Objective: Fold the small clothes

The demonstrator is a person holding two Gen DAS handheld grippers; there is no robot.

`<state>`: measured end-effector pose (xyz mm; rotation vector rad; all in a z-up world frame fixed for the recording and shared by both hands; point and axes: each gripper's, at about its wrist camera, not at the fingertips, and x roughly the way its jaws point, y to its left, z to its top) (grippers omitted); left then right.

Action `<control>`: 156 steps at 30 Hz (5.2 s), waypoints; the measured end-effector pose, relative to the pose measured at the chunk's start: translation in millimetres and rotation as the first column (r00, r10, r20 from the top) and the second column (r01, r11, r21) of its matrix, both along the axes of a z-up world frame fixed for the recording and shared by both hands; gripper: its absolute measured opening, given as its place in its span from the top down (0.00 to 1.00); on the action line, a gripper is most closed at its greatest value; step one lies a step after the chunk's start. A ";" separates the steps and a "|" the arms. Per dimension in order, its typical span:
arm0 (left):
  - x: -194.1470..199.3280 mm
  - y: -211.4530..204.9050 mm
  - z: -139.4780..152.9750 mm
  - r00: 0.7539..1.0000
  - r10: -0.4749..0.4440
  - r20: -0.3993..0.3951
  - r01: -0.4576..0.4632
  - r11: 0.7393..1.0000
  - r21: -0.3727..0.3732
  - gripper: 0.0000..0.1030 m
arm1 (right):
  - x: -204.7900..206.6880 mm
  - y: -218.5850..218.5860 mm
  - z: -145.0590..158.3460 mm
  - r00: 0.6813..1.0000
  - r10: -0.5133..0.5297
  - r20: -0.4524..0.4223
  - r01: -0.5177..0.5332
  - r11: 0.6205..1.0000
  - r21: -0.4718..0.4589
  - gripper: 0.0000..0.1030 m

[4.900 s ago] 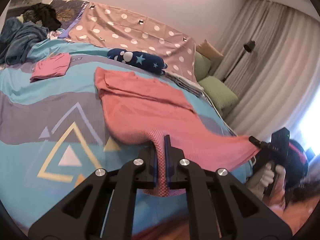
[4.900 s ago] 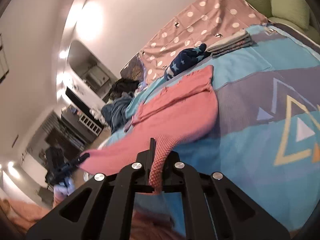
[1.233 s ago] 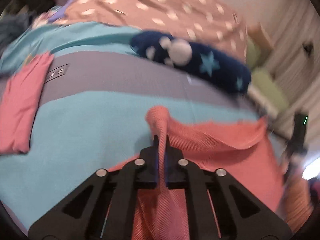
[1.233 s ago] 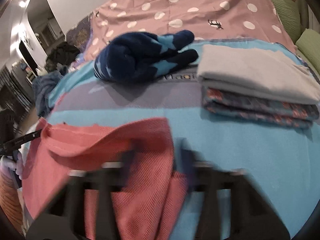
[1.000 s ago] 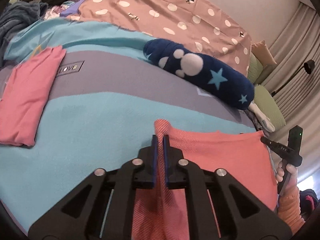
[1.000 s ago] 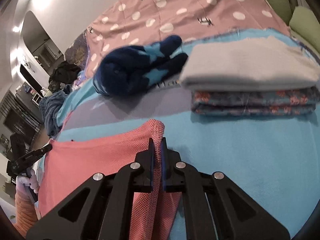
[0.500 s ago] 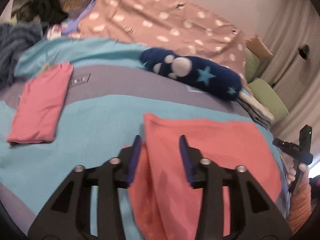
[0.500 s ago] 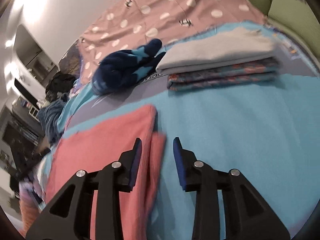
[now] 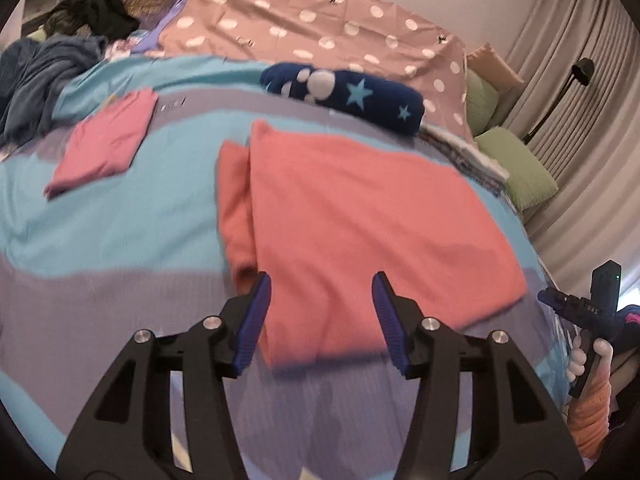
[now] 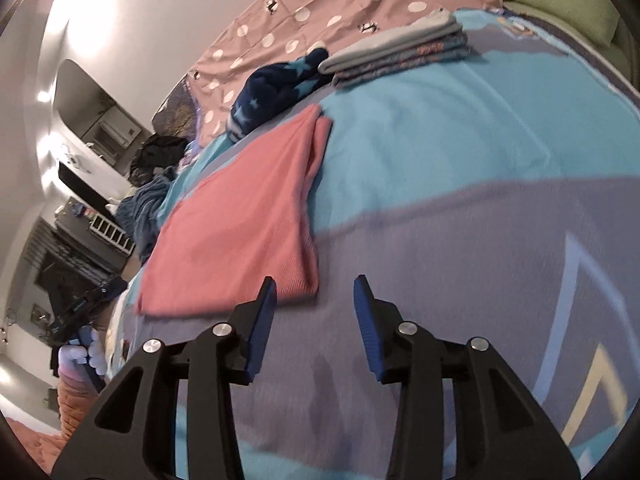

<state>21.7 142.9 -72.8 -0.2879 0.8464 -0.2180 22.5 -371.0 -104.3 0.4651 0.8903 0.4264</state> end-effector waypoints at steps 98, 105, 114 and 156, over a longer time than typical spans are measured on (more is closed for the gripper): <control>235.3 -389.9 -38.1 0.791 -0.505 -0.345 0.590 0.780 0.210 0.50 | 91.5 26.6 -31.8 0.691 0.718 -0.085 -0.699 0.693 0.176 0.62; 206.2 -386.5 -15.3 0.808 -0.544 -0.225 0.589 0.757 0.283 0.50 | 71.6 13.1 -11.2 0.854 0.517 -0.061 -0.515 0.856 0.043 0.66; 98.1 -252.2 58.8 0.885 -0.448 0.128 0.401 0.872 0.281 0.36 | 19.4 -23.6 30.4 0.992 0.099 0.079 -0.081 0.977 -0.199 0.65; 12.5 111.3 -47.2 0.997 -0.038 0.073 0.057 0.955 -0.290 0.49 | -34.5 460.3 -49.7 0.565 0.811 0.151 -0.073 0.231 -0.970 0.91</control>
